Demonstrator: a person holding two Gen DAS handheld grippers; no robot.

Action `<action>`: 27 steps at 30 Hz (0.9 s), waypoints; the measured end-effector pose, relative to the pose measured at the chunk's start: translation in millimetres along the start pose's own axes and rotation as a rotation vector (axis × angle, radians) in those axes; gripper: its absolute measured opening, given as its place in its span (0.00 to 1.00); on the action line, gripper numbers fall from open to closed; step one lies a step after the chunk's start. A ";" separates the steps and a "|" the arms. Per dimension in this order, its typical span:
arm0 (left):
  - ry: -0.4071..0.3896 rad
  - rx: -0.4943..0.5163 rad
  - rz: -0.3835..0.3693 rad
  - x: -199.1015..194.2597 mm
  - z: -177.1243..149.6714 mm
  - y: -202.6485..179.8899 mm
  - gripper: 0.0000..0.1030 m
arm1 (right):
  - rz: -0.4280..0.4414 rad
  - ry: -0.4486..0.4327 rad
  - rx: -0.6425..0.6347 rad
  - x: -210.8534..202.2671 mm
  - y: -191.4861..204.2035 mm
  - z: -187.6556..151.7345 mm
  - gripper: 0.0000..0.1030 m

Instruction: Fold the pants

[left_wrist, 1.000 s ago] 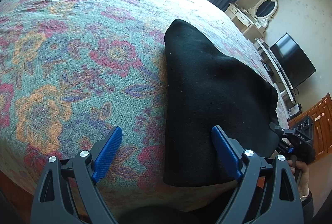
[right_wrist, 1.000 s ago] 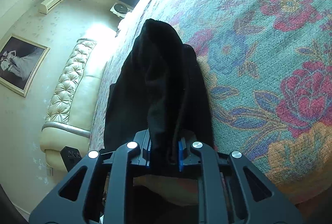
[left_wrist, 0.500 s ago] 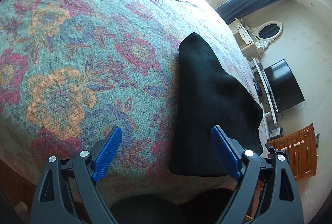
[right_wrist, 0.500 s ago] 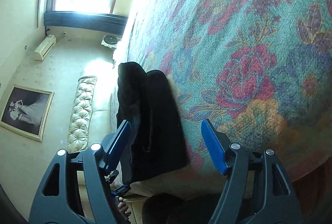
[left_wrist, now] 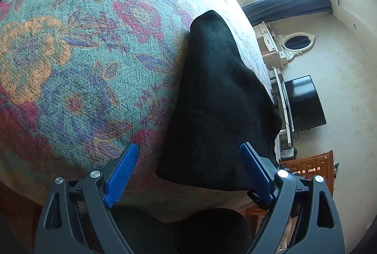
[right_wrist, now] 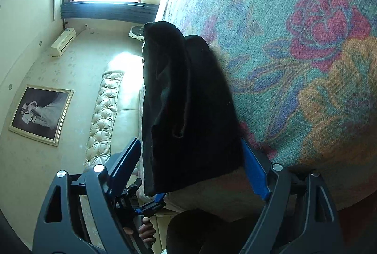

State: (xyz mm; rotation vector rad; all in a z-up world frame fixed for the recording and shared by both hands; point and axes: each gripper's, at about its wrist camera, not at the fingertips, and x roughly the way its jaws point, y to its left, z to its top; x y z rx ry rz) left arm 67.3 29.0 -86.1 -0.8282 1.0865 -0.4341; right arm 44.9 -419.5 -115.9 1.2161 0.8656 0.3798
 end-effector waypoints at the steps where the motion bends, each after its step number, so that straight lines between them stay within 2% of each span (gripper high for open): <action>1: 0.001 -0.016 -0.011 -0.7 -0.1 0.8 0.84 | -0.008 -0.004 -0.007 0.3 0.8 -1.5 0.79; 3: 0.008 -0.061 -0.053 -2.5 -0.1 2.9 0.84 | -0.054 0.006 -0.023 2.5 1.7 -2.6 0.59; 4: 0.016 -0.077 -0.077 -2.0 -0.3 3.7 0.84 | -0.063 0.004 -0.027 2.3 1.5 -6.0 0.56; 6: 0.008 -0.076 -0.065 -0.5 -3.6 1.4 0.84 | -0.058 -0.001 -0.010 3.2 -1.5 -9.2 0.47; 8: 0.016 -0.035 -0.039 3.3 -4.1 -5.7 0.61 | -0.052 -0.005 -0.006 4.0 -2.7 -11.2 0.42; 9: 0.024 -0.011 -0.014 5.0 -3.6 -9.5 0.59 | -0.052 -0.006 -0.009 4.3 -3.0 -11.6 0.40; 17: 0.017 0.057 0.020 3.4 -4.1 -8.0 0.43 | -0.009 -0.009 -0.012 0.5 -16.8 -11.0 0.35; 27: -0.001 0.090 0.027 5.8 -3.7 -10.0 0.38 | 0.016 -0.007 -0.010 -4.1 -23.4 -10.6 0.32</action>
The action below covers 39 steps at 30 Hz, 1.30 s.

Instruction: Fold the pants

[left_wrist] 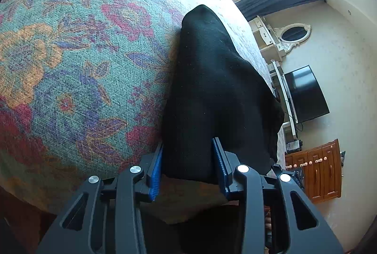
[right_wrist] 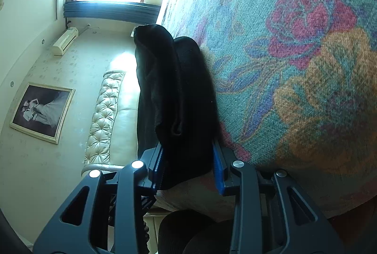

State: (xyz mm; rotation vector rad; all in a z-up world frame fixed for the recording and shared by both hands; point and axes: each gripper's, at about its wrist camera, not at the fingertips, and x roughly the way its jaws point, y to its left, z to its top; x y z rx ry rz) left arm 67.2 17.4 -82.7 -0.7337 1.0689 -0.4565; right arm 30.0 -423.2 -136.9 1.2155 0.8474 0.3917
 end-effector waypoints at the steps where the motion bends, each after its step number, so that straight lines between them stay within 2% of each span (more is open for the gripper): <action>1: 0.000 0.000 -0.002 0.8 0.7 0.2 0.38 | 0.003 0.002 0.000 2.1 0.4 2.4 0.32; 6: 0.008 -0.007 -0.021 1.6 1.6 3.7 0.38 | -0.001 0.021 -0.019 2.2 -4.7 9.1 0.35; 7: 0.013 -0.007 -0.023 1.6 2.2 4.2 0.42 | -0.014 0.032 -0.035 1.2 -3.1 11.0 0.37; 10: 0.022 -0.015 0.025 -6.1 4.7 5.6 0.59 | -0.092 0.021 -0.096 -13.2 10.7 17.5 0.53; 12: 0.009 -0.008 0.070 -17.1 10.8 2.5 0.69 | -0.156 -0.046 -0.149 -29.6 25.7 27.2 0.79; 13: -0.020 0.014 0.079 -24.8 15.3 -0.3 0.73 | -0.160 -0.066 -0.161 -34.9 30.7 33.3 0.81; 15: -0.091 0.088 0.081 -37.7 27.1 -6.6 0.77 | -0.129 -0.062 -0.169 -35.2 36.9 48.5 0.83; 17: -0.124 0.179 0.086 -38.9 42.2 -11.7 0.81 | -0.142 -0.046 -0.181 -25.5 40.0 64.9 0.84; 20: -0.067 0.254 0.059 -17.4 68.0 -12.8 0.81 | -0.120 0.038 -0.170 2.0 36.1 88.3 0.84; 24: 0.062 0.265 0.011 25.9 96.4 -13.5 0.81 | -0.074 0.081 -0.129 32.0 30.9 110.7 0.84; 28: 0.136 0.210 -0.026 61.1 114.6 -10.8 0.81 | 0.004 0.108 -0.100 52.2 30.2 130.7 0.84; 31: 0.131 0.203 -0.057 73.1 125.0 -13.9 0.82 | 0.036 0.134 -0.104 66.5 31.4 142.1 0.84; 37: 0.134 0.189 -0.069 91.8 141.9 -19.8 0.83 | 0.065 0.175 -0.094 88.8 35.9 159.6 0.84; 38: 0.135 0.183 -0.074 95.0 144.6 -20.3 0.83 | 0.061 0.183 -0.101 90.2 36.3 160.8 0.82; 39: 0.138 0.178 -0.083 98.3 147.0 -20.7 0.83 | 0.045 0.185 -0.102 90.8 35.1 161.7 0.71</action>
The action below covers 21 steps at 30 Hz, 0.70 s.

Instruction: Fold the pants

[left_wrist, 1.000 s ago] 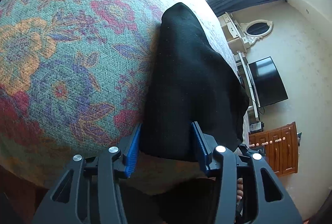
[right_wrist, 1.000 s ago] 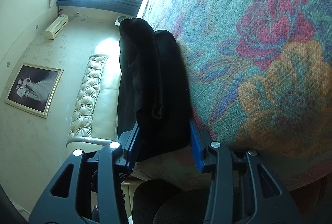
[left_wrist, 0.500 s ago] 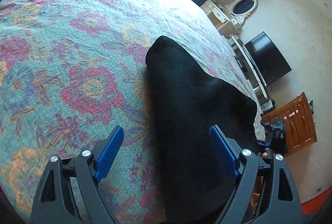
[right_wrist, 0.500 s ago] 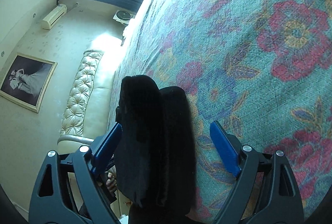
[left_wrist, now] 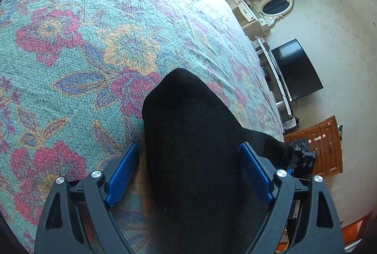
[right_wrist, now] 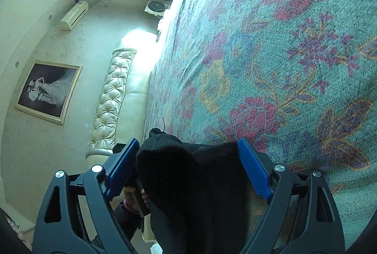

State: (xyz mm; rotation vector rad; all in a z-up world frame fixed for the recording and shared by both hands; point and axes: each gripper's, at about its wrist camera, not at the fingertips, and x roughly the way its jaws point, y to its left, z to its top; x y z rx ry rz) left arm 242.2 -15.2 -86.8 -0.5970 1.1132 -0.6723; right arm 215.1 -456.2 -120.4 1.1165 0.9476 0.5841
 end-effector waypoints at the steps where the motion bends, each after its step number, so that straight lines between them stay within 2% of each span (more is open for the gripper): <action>1: -0.001 -0.007 -0.011 2.2 2.3 1.3 0.83 | -0.027 0.006 0.006 0.1 -3.3 1.5 0.62; 2: -0.003 -0.013 -0.021 3.7 2.6 2.2 0.83 | -0.057 0.017 0.015 1.9 -6.9 2.8 0.44; 3: -0.006 -0.016 -0.028 4.5 2.6 3.2 0.83 | -0.063 0.021 0.020 2.9 -10.9 2.2 0.35; 4: -0.012 -0.016 -0.028 4.6 1.1 2.8 0.83 | -0.052 0.019 0.024 1.8 -14.7 2.8 0.33; 6: -0.022 -0.006 0.009 5.9 -1.1 -0.8 0.75 | -0.040 0.009 0.018 1.2 -18.3 0.2 0.31; 7: -0.020 0.014 0.053 8.2 -1.6 -4.2 0.60 | -0.041 0.004 0.014 1.5 -18.0 -0.7 0.31; 8: -0.015 0.031 0.085 9.6 -3.2 -5.9 0.55 | -0.042 -0.001 0.012 1.8 -17.7 -1.1 0.31; 11: -0.030 0.065 0.118 9.9 -7.6 -9.2 0.46 | -0.046 -0.009 0.007 3.1 -16.8 -4.2 0.30; 16: -0.059 0.108 0.166 10.6 -9.9 -15.4 0.36 | -0.057 -0.018 -0.001 6.9 -7.9 -5.2 0.30; 21: -0.074 0.155 0.209 9.0 -8.5 -20.5 0.33 | -0.068 -0.033 -0.007 10.0 0.1 -13.9 0.29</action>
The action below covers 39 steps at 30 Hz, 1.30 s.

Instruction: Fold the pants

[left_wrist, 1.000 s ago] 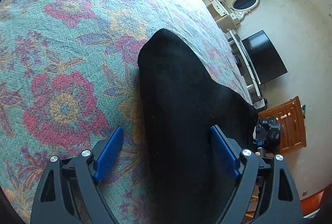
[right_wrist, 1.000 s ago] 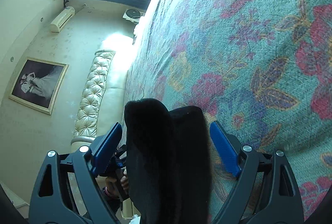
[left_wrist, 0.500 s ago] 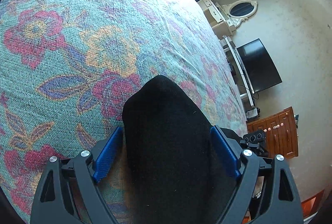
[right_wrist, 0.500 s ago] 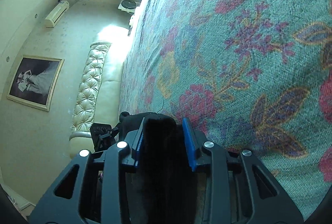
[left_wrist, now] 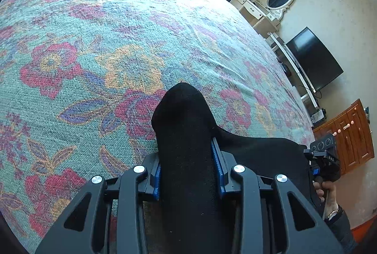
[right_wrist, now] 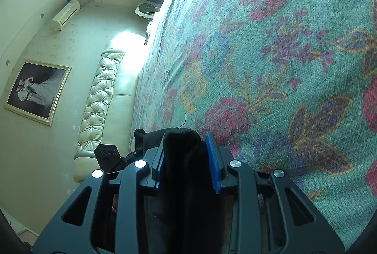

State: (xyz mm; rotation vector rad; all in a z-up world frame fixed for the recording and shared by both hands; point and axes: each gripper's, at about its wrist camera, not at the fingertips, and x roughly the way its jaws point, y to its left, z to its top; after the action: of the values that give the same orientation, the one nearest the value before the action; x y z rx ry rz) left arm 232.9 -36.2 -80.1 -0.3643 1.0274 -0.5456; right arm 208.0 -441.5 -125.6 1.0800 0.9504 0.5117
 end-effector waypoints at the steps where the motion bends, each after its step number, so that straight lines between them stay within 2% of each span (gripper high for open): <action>1: 0.000 0.006 0.005 -0.6 0.3 -0.8 0.32 | -0.001 -0.003 0.001 1.0 2.5 -0.7 0.29; 17: -0.043 0.003 0.034 -21.7 10.3 12.1 0.27 | 0.022 0.001 -0.007 25.9 18.7 7.4 0.25; 39: -0.090 -0.064 0.121 -43.2 77.2 85.1 0.27 | 0.081 0.075 0.016 135.6 44.0 60.3 0.24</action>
State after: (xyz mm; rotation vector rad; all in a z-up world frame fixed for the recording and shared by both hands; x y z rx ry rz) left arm 305.1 60.6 -57.8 -0.3775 0.9747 -0.3855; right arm 333.8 -351.4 -130.3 1.1237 0.9802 0.6158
